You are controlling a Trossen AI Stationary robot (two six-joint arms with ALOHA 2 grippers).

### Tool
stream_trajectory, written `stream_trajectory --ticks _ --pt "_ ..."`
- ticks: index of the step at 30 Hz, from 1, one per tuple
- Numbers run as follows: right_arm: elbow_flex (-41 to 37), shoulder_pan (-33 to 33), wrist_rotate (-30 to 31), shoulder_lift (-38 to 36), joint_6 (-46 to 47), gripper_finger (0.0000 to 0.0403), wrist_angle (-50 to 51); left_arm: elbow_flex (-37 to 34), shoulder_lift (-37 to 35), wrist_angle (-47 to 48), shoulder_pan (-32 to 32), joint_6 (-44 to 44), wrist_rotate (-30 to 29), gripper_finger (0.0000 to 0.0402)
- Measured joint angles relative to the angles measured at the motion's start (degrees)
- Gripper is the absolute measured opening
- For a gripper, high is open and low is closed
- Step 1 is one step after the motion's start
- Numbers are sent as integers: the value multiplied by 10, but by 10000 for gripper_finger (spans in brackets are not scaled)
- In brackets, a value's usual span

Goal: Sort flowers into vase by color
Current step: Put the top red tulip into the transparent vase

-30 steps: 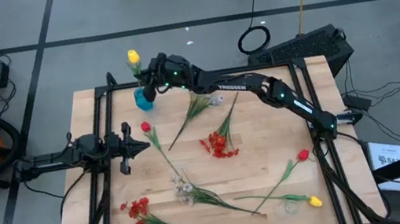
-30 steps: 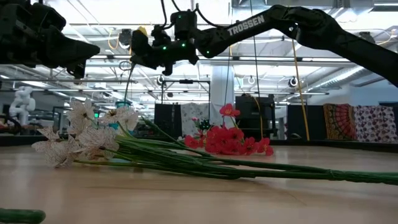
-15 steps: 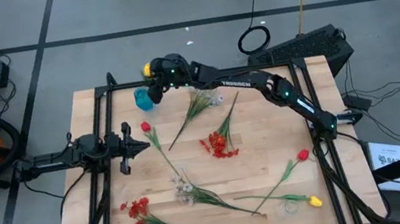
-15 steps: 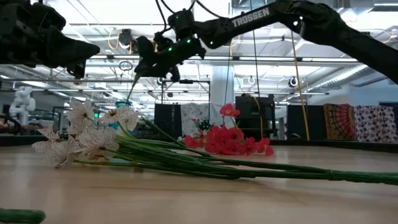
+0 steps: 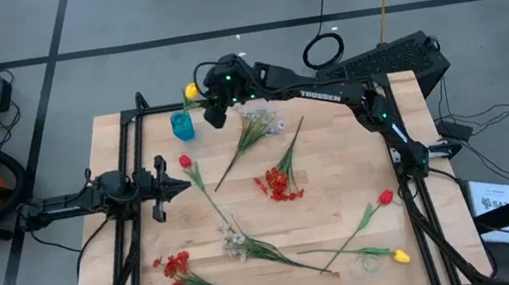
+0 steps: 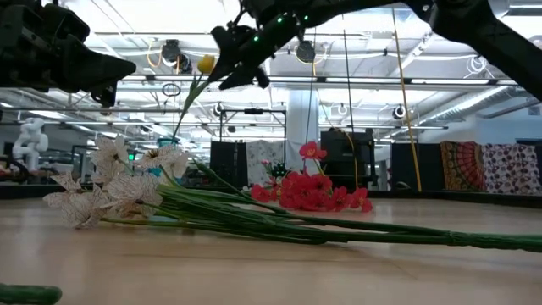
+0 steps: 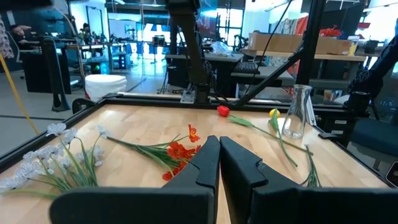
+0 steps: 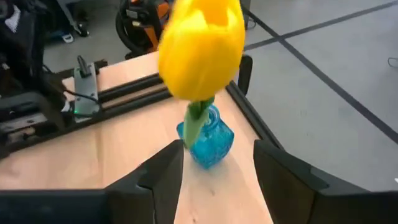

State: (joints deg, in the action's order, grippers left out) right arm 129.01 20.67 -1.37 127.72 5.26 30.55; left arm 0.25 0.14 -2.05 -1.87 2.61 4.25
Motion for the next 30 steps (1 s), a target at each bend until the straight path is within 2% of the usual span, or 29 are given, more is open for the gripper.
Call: stream_trajectory --ticks 5,11,14,18,23,28,30 --pt "0 0 0 -28 19 187 45 0 0 0 0 0 0 20" --pt "0 -8 3 -64 90 179 188 0 0 0 0 0 0 20" --pt "0 -35 49 -86 88 154 254 0 0 0 0 0 0 20" --pt "0 -86 127 -110 87 97 345 0 0 0 0 0 0 20" --pt "0 -151 153 -147 123 16 418 0 0 0 0 0 0 20" --pt "-1 -231 158 -187 180 9 451 0 0 0 0 0 0 20" --pt "-1 -266 185 -201 207 4 468 0 0 0 0 0 0 20"
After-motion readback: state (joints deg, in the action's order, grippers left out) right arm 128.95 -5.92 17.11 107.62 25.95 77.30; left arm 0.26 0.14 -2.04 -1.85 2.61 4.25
